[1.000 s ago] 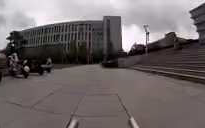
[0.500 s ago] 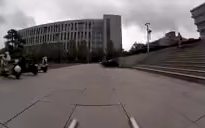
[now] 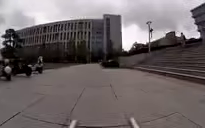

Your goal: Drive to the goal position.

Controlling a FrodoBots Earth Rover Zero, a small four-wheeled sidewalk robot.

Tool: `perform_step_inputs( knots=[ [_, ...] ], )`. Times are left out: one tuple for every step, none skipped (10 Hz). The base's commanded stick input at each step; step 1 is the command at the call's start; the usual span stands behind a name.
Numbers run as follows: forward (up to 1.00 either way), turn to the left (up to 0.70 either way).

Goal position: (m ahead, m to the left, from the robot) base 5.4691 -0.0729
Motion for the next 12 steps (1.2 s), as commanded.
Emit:
perform_step_inputs(
  knots=[
    [1.0, 0.0],
    [1.0, 0.0],
    [1.0, 0.0],
    [1.0, 0.0],
    [1.0, 0.0],
    [1.0, 0.0],
    [1.0, 0.0],
    [1.0, 0.0],
    [1.0, 0.0],
    [1.0, 0.0],
    [1.0, 0.0],
    [1.0, 0.0]
  ],
)
